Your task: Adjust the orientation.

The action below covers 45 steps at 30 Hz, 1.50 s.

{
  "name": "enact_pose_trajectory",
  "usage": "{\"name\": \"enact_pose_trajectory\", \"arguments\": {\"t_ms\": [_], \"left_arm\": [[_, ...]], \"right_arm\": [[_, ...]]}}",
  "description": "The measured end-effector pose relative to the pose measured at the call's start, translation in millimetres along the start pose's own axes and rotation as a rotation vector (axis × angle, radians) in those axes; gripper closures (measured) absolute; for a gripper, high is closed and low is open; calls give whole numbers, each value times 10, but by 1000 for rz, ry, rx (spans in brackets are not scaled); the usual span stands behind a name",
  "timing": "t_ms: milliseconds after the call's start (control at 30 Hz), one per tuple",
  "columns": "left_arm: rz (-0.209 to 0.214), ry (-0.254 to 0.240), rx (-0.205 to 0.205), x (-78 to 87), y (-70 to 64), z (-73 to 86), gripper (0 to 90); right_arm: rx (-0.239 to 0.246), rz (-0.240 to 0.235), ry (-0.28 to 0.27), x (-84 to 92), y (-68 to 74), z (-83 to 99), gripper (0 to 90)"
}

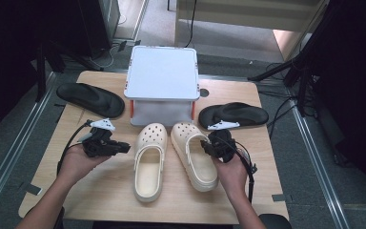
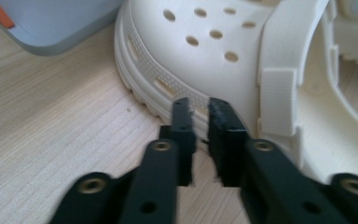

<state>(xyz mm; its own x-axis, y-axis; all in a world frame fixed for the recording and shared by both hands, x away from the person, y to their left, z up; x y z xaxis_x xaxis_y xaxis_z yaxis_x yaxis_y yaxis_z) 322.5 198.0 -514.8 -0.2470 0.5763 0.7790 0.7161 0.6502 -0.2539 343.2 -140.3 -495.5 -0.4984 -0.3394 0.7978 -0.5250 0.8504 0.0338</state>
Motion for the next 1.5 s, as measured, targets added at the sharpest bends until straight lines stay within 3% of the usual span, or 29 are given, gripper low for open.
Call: {"name": "enact_pose_trajectory", "arguments": {"t_ms": [67, 400, 533, 733, 833, 933, 1067, 1133, 1233, 1367, 1500], "left_arm": [[10, 11, -5, -44, -8, -5, 892], [22, 31, -19, -164, -34, -40, 876], [34, 44, -29, -203, -68, -42, 879], [55, 39, -21, -204, -74, -39, 890], [66, 44, -32, -213, -105, -36, 895], [75, 53, -52, -226, -161, -33, 895], [92, 61, -72, -251, -234, -37, 894], [81, 63, -81, -258, -260, -44, 895], [90, 64, -76, -254, -240, -35, 893], [92, 60, -56, -239, -203, -20, 849], [111, 23, -38, -182, -199, -44, 804]], "right_arm": [[-4, -4, -4, -24, 27, 7, 760], [5, 16, -14, -71, 161, 17, 755], [-9, -7, -12, -80, 200, 54, 741], [11, -33, -3, -87, 297, 116, 721], [14, -32, -3, -89, 322, 136, 714], [3, -65, -1, -101, 345, 151, 701], [4, -62, -9, -107, 365, 156, 701], [-4, -63, -18, -112, 367, 161, 701], [-2, -62, -22, -111, 369, 166, 697], [-7, -95, -30, -101, 333, 165, 637], [-11, -152, -81, -21, 302, 127, 580]]}}
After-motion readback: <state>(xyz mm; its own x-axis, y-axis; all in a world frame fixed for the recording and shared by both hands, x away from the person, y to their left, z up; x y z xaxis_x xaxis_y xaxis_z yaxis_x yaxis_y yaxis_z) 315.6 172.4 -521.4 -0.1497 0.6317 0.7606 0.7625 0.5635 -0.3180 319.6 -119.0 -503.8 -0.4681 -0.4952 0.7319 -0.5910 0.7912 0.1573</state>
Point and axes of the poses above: each handheld gripper's, and its own axes: x roughly backward along the jaws, z roughly out of its underside, y roughly to its left, the point moved 4 cm from there along -x, roughly forward along the jaws, and after that the axes turned 4 degrees about y, right-handed, at the moved point
